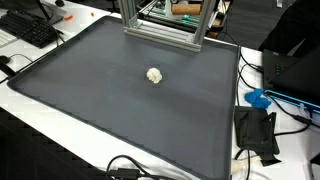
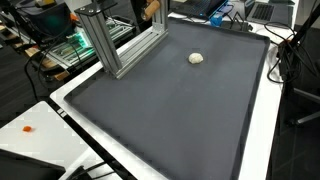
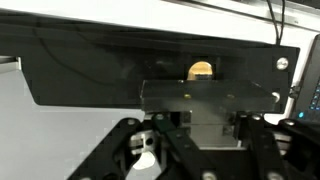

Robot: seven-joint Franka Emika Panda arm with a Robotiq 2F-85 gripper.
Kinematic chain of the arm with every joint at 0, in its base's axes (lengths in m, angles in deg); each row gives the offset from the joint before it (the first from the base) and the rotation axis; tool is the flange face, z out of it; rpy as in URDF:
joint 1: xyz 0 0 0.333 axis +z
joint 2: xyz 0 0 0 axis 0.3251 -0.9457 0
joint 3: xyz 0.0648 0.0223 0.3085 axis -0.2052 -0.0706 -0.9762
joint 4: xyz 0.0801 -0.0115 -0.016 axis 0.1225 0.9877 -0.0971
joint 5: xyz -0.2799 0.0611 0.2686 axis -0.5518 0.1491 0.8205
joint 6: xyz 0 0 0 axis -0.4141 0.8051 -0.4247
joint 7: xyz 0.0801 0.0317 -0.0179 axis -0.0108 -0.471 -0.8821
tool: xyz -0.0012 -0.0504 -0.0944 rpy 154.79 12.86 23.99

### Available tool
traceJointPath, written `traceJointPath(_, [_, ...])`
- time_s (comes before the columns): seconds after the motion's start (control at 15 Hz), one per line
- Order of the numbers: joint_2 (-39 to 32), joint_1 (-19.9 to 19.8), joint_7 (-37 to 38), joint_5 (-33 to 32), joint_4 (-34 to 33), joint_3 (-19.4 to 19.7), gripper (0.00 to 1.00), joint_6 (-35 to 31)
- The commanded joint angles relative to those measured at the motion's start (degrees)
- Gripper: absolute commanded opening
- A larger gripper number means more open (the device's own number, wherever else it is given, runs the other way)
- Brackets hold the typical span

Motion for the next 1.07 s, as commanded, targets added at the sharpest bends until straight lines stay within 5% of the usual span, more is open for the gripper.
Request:
traceJointPath(0.0, [3.16,-1.25,2.58,1.01,3.62,-0.69,0.31,-0.10])
traceJointPath(0.47, [6.85,-0.61,4.68,2.52,7.67,-1.88,0.31,-2.30])
traceJointPath(0.53, [7.36,-0.52,4.90,2.44,8.06,-2.18,0.38,-2.42])
traceJointPath(0.6, [7.73,-0.44,5.13,2.64,8.30,-2.40,0.79,-2.41])
traceJointPath(0.67, [8.13,-0.37,5.36,2.74,8.54,-2.70,0.76,-2.46])
traceJointPath(0.73, [8.55,-0.32,5.54,2.72,8.91,-2.91,0.35,-2.77])
traceJointPath(1.0, [9.60,-0.20,5.61,2.42,9.45,-3.51,0.23,-3.25])
